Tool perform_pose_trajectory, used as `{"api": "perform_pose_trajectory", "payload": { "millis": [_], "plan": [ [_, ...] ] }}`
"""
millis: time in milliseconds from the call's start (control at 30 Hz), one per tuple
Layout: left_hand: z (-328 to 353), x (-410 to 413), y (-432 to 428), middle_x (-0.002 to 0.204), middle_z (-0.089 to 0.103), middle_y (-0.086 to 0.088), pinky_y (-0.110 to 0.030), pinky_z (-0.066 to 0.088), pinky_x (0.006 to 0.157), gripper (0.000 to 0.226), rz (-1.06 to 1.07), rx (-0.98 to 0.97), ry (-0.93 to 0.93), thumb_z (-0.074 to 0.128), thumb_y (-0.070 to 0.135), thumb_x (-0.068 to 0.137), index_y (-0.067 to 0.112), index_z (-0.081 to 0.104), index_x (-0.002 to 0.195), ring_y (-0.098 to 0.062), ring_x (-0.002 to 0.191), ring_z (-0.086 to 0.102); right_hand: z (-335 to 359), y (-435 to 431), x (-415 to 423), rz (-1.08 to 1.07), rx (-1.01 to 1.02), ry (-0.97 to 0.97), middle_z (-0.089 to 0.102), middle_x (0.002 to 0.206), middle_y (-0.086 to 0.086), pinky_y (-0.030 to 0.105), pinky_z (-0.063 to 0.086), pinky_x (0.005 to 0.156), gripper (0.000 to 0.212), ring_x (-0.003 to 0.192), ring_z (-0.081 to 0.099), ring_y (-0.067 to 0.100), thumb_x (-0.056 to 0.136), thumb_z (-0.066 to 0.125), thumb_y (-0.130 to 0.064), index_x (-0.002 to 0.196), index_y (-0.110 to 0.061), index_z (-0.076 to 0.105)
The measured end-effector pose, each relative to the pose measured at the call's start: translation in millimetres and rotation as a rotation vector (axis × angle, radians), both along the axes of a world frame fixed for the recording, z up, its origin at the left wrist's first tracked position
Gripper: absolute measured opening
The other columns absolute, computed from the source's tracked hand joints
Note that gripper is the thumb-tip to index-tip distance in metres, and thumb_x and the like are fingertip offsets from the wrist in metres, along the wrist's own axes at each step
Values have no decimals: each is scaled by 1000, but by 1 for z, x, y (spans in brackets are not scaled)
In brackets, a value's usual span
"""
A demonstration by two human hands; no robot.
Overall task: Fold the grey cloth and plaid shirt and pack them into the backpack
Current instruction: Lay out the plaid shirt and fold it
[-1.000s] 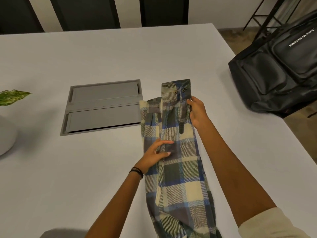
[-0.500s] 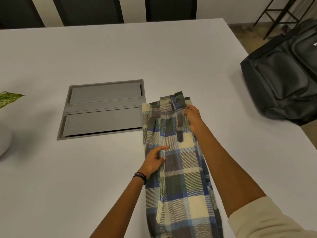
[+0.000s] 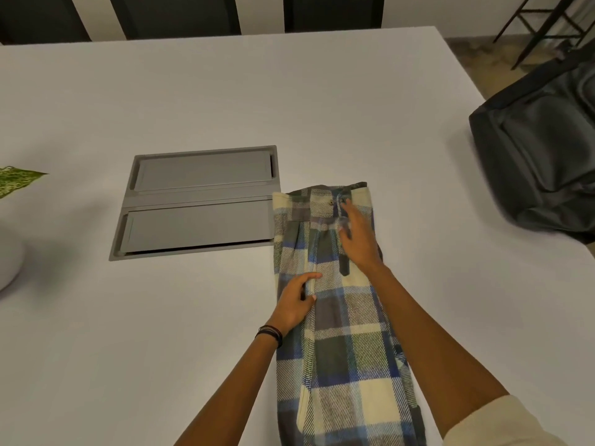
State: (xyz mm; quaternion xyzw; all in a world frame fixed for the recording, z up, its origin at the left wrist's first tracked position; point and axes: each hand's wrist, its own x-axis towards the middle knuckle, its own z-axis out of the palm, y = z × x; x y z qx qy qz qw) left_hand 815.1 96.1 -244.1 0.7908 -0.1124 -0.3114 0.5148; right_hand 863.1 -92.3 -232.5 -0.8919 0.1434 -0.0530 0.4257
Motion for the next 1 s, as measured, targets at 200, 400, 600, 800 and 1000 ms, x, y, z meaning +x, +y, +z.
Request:
{"api": "perform_pose_trajectory", "payload": {
  "millis": [200,400,600,800,1000],
  "plan": [
    [-10,6,-5,157,0,-5,-30,-2,114,62,-119,322,-491,52,11,91,22,24,146,-15,141,-7,-28,9,-14,245,-267,133,0,157,0,41,6,115,56,144,-3,18,98,42,-27,147,-20,15],
    [-24,12,-7,157,-6,-2,-38,-7,115,61,-285,530,-454,40,27,99,24,5,148,-25,145,-7,-32,8,-11,302,-338,264,-9,157,1,44,3,116,59,144,-10,23,99,37,-31,148,-21,4],
    [-29,7,-10,157,-11,-4,-31,-18,104,59,-293,623,-496,30,32,101,22,-4,148,-25,145,-11,-34,4,-5,342,-370,343,-12,157,1,45,4,116,60,144,-10,25,99,34,-35,148,-21,2],
    [-33,9,-8,158,-4,-1,-31,-12,109,59,-281,574,-504,33,36,100,26,0,148,-23,146,-6,-29,0,-2,366,-284,331,-8,157,1,44,8,116,59,145,-5,27,98,40,-29,148,-19,11],
    [-15,33,-2,134,52,-3,-23,37,98,40,-20,246,-479,49,23,95,20,46,134,-20,119,51,0,-16,3,135,58,46,44,142,10,25,34,103,31,132,40,25,96,42,-4,124,-6,56]
  ]
}}
